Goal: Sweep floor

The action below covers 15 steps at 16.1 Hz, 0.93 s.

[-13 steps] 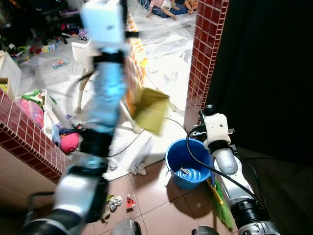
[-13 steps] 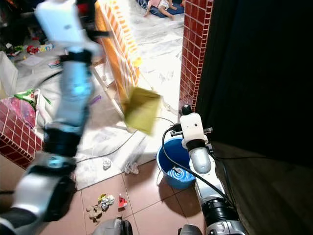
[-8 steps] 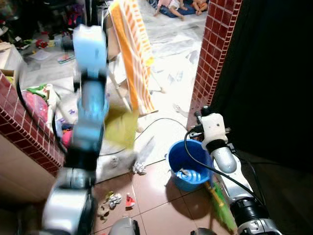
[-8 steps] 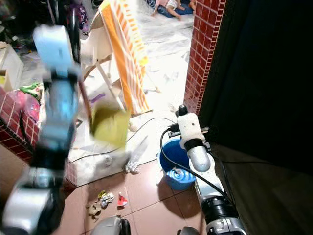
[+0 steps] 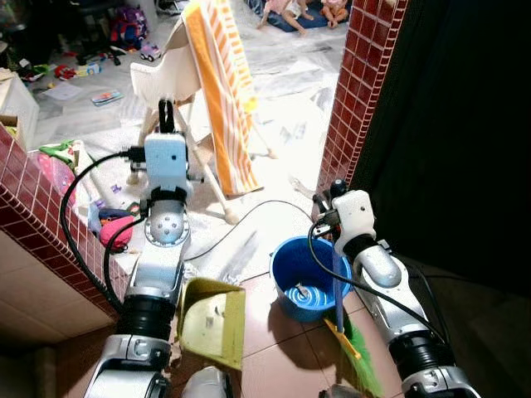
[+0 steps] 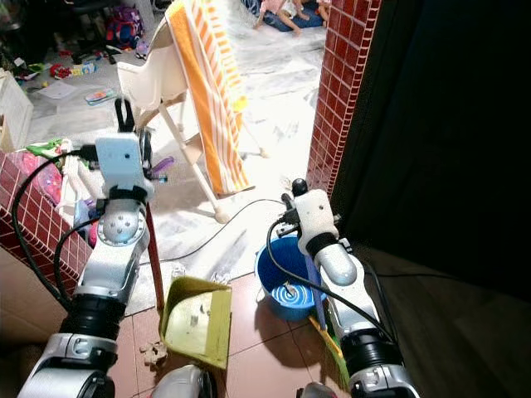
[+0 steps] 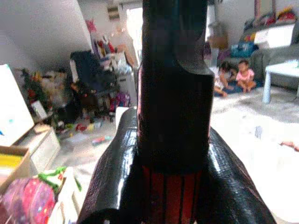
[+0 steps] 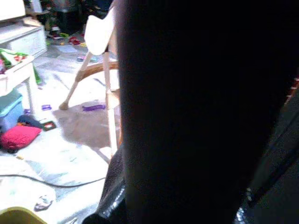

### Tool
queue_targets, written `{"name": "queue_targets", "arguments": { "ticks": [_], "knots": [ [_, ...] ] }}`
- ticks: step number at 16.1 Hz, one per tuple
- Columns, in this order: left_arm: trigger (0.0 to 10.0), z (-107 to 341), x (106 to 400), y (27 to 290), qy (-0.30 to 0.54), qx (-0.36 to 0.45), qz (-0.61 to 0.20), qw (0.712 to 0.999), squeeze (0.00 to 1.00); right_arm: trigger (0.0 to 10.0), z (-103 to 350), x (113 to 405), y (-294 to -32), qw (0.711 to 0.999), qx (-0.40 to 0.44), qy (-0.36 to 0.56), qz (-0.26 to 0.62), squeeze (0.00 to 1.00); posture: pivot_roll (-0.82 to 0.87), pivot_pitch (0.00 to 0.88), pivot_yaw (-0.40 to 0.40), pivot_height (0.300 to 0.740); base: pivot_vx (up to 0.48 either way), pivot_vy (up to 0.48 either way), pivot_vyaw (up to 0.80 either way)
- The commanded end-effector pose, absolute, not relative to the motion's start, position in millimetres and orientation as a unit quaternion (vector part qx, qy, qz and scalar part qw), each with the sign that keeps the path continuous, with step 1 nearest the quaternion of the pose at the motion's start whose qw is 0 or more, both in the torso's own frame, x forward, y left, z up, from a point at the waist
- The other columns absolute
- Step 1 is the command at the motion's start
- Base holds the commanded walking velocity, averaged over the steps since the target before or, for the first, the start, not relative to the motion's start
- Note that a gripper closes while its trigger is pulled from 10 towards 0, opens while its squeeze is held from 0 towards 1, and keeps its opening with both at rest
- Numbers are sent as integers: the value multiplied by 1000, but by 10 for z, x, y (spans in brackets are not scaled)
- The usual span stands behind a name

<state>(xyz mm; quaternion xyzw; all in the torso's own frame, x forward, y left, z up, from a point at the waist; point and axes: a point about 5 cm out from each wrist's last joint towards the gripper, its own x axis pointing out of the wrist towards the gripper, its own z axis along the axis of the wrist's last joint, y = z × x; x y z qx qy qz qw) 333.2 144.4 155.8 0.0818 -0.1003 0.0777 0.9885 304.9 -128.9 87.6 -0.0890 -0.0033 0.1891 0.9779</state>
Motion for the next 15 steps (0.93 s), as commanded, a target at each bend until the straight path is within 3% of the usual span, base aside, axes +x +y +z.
{"name": "queue_targets", "arguments": {
  "ticks": [1, 4, 8, 15],
  "knots": [
    [10000, 1506, 3289, 1504, -90, 87, 86, 988, 0, 10000, 949, 3035, -1119, 971, -50, -11, 232, 0, -27, 9, 59, 740, 0, 0, 0],
    [10000, 1085, 3113, 1521, -24, 87, 80, 993, 0, 10000, 977, 2897, -897, 945, -17, -8, 326, 0, -37, 20, 59, 740, 0, 0, 0],
    [10000, 905, 3040, 1409, 8, 84, 60, 995, 0, 10000, 1198, 2926, -801, 931, 3, -40, 362, 0, -46, 15, 60, 740, 0, 0, 0],
    [10000, 831, 3040, 1335, 26, 74, 44, 996, 0, 10000, 1362, 3087, -1034, 957, -64, -96, 268, 0, -57, 9, 56, 740, 0, 0, 0]
  ]
}}
